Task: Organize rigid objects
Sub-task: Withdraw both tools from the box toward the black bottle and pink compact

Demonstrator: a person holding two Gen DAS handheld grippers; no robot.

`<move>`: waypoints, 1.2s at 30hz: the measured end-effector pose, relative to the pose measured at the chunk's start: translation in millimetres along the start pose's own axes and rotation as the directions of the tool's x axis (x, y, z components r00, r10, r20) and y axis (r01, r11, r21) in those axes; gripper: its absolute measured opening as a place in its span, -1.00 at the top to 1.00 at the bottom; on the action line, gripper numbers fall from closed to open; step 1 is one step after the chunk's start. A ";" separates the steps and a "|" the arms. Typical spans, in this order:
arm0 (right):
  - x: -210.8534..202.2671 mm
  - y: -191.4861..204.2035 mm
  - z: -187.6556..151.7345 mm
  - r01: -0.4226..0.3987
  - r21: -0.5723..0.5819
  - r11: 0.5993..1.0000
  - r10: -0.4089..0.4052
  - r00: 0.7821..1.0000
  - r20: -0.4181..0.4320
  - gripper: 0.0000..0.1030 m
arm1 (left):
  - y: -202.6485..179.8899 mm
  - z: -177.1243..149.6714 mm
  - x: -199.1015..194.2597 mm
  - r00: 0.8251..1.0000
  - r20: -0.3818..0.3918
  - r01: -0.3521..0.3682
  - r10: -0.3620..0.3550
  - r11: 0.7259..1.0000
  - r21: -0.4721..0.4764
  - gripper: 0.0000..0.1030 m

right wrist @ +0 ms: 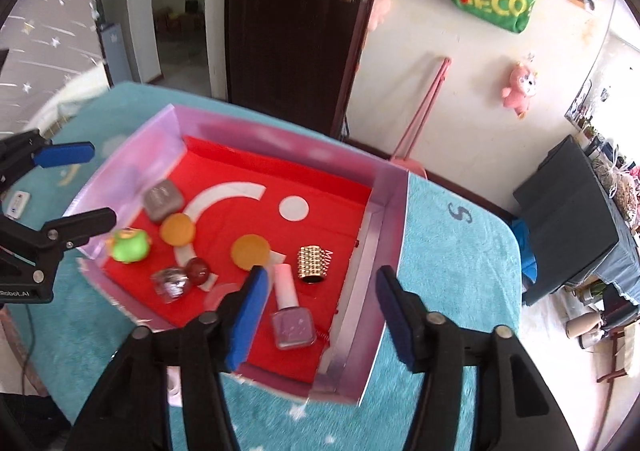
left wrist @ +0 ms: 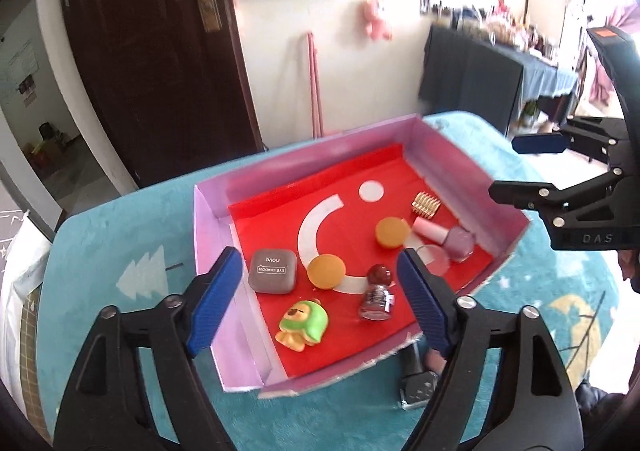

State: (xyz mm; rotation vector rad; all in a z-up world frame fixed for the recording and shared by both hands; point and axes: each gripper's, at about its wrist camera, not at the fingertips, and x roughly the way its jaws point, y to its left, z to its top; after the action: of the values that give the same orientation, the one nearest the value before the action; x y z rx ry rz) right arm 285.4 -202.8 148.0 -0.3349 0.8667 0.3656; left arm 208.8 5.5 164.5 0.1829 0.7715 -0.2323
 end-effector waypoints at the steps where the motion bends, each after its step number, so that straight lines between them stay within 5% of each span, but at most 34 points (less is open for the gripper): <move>1: -9.0 0.3 -2.4 -0.003 0.001 1.000 0.003 1.000 0.021 -0.30 | 0.0 -2.8 -5.7 1.000 0.021 -0.001 0.002 1.000 -0.007 -0.64; 9: -72.7 10.3 -24.6 -0.053 0.022 0.998 0.049 0.984 0.173 -0.65 | -5.1 -24.7 -57.3 0.986 0.161 -0.025 0.036 0.997 -0.071 -0.80; 18: -116.3 29.4 -57.1 -0.081 0.020 0.997 0.072 0.958 0.279 -0.88 | -22.0 -58.8 -94.8 0.969 0.230 -0.069 0.088 0.994 -0.088 -0.81; 31: -138.5 49.7 -128.8 -0.104 0.099 0.990 0.057 0.919 0.391 -1.00 | -27.8 -125.4 -103.7 0.967 0.239 -0.047 0.086 0.985 -0.166 -0.87; 36: -119.9 55.0 -151.7 -0.095 0.150 0.984 0.029 0.920 0.390 -1.00 | -32.6 -151.3 -81.4 0.972 0.216 -0.049 0.092 0.979 -0.197 -0.87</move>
State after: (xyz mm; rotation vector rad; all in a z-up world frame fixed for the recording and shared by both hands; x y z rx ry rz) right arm 87.9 -239.8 143.2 -0.0735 0.5142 0.3995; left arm 42.6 23.1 113.1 0.0023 0.5568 -0.1075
